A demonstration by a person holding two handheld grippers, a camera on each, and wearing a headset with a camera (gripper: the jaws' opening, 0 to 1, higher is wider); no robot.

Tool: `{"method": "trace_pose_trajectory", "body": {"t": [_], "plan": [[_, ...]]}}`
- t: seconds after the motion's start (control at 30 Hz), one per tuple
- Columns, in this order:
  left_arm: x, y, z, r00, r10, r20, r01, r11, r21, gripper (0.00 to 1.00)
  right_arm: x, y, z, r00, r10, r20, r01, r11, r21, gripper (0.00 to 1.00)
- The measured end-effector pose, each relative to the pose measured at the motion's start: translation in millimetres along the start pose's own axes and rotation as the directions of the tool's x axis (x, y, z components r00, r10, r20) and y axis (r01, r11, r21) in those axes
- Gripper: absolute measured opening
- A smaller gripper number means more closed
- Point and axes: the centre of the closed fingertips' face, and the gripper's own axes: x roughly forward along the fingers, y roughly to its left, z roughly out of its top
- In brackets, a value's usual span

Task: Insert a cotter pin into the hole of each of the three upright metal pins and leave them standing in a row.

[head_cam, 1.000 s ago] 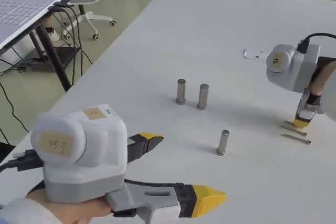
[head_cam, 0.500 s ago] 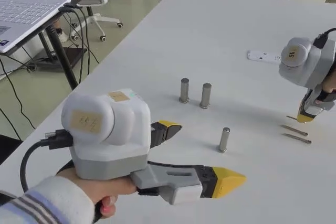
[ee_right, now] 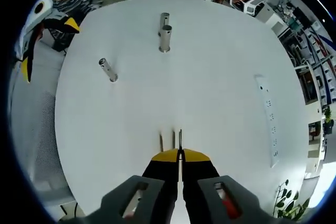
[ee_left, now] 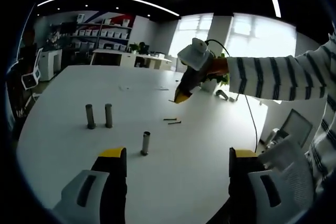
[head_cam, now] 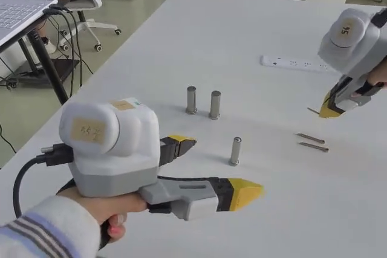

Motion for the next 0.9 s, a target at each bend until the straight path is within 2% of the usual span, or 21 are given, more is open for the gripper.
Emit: {"method": "trace_pose_trajectory", "body": {"t": [0.13, 0.27, 0.33, 0.37, 0.47, 0.57, 0.63, 0.7, 0.83, 0.87, 0.9], "plan": [[-0.2, -0.3, -1.2, 1.0, -0.004, -0.008, 0.004, 1.0, 0.006, 0.72, -9.5, 3.0, 1.4, 0.9988, -0.021, 0.044, 0.021, 1.0, -0.017, 0.0], [-0.5, -0.4, 1.3, 0.9999, -0.007, 0.009, 0.007, 1.0, -0.014, 0.71, -18.3, 10.1, 4.4, 0.9959, -0.047, 0.077, 0.051, 0.997, -0.053, 0.0], [-0.9, -0.1, 1.9, 0.9999, -0.006, 0.012, 0.006, 1.0, -0.015, 0.7, -21.4, 14.0, 8.6, 0.9933, -0.044, 0.107, 0.049, 0.998, -0.049, 0.0], [-1.3, 0.1, 2.1, 0.9999, -0.007, 0.012, 0.007, 1.0, -0.017, 0.7, -23.2, 16.1, 15.5, 0.9861, -0.04, 0.161, 0.046, 0.998, -0.034, 0.0], [-2.0, -0.6, 2.5, 0.9997, -0.021, 0.008, 0.021, 1.0, -0.019, 0.65, -32.1, 21.2, 21.1, 0.9786, -0.061, 0.196, 0.07, 0.997, -0.042, 0.0], [-2.1, 0.5, 3.7, 0.9995, -0.032, 0.001, 0.032, 0.999, -0.014, 0.64, -42.2, 29.1, 29.6, 0.9624, -0.076, 0.261, 0.087, 0.996, -0.03, 0.0], [-1.7, 3.0, 5.5, 0.9995, -0.032, 0.001, 0.032, 0.999, -0.016, 0.64, -45.6, 33.8, 30.6, 0.9555, -0.101, 0.277, 0.116, 0.992, -0.038, 0.0], [-0.8, 5.9, 6.7, 0.9995, -0.032, 0.006, 0.032, 0.999, -0.031, 0.65, -48.3, 38.7, 33.3, 0.9488, -0.105, 0.298, 0.122, 0.992, -0.037, 0.0], [0.8, 7.2, 7.3, 0.999, -0.044, 0.009, 0.045, 0.998, -0.045, 0.65, -56.4, 44.7, 39.4, 0.9332, -0.138, 0.332, 0.163, 0.985, -0.048, 0.0], [1.1, 7.3, 8.6, 0.9985, -0.052, 0.016, 0.053, 0.997, -0.058, 0.64, -59.7, 49.6, 41.8, 0.9266, -0.143, 0.348, 0.167, 0.985, -0.041, 0.0], [1.1, 8.2, 9.7, 0.9984, -0.053, 0.021, 0.054, 0.996, -0.064, 0.64, -61.6, 55.5, 42.8, 0.9245, -0.134, 0.357, 0.156, 0.987, -0.033, 0.0]]}}
